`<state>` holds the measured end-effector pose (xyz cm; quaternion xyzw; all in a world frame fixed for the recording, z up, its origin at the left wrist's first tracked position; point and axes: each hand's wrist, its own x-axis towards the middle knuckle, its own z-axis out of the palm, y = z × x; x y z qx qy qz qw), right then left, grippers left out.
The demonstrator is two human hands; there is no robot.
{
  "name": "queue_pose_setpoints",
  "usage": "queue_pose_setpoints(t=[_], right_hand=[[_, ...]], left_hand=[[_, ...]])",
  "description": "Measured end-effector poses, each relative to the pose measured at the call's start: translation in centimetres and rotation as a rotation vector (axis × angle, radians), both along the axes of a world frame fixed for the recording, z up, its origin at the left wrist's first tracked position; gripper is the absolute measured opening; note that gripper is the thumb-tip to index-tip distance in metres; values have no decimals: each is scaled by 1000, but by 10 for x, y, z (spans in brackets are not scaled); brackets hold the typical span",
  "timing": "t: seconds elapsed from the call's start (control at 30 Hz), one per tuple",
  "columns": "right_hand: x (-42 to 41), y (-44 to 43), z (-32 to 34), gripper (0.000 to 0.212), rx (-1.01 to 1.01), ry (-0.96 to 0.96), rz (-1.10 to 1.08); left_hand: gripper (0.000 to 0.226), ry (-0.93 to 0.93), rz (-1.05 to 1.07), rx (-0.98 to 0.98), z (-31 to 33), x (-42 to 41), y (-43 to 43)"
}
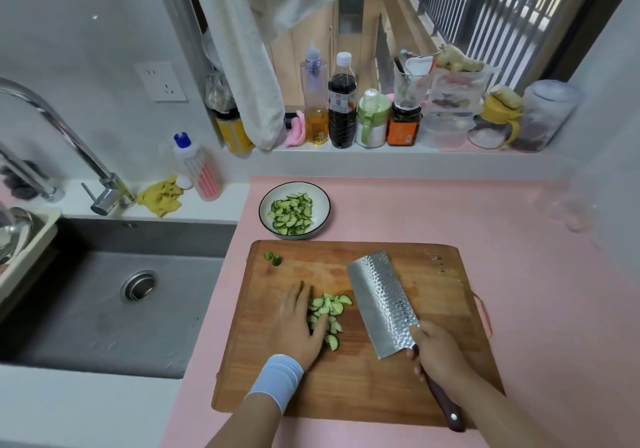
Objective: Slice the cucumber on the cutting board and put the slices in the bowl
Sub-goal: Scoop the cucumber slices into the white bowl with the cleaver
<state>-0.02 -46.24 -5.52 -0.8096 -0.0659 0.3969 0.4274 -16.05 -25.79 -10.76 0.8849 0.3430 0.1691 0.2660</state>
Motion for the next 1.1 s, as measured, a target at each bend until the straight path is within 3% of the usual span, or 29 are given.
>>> queue_pose_setpoints(t=[0.07,0.23,0.4,0.47,0.73,0.9,1.1], right_hand=[[-1,0,-2,27,10,21,4],[-13,4,-6,26,14,63,80],[-31,12,-11,26,13,59,127],[-38,16,-13,26,28,80,148],[-70,41,-15,24,38,239,219],[-80,52,-4,18,93,258,183],[-60,80,30,25,198,206,100]], left_hand=[[75,21,-34,-25,-3,-3,-5],[68,-166,-22,-126,8,-5,-12],[105,52,-85,-91,8,0,-20],[110,86,-55,-98,7,7,-24],[94,56,-30,-96,1,11,-25],[85,11,-46,-105,7,13,-19],[75,4,-146,-31,43,48,19]])
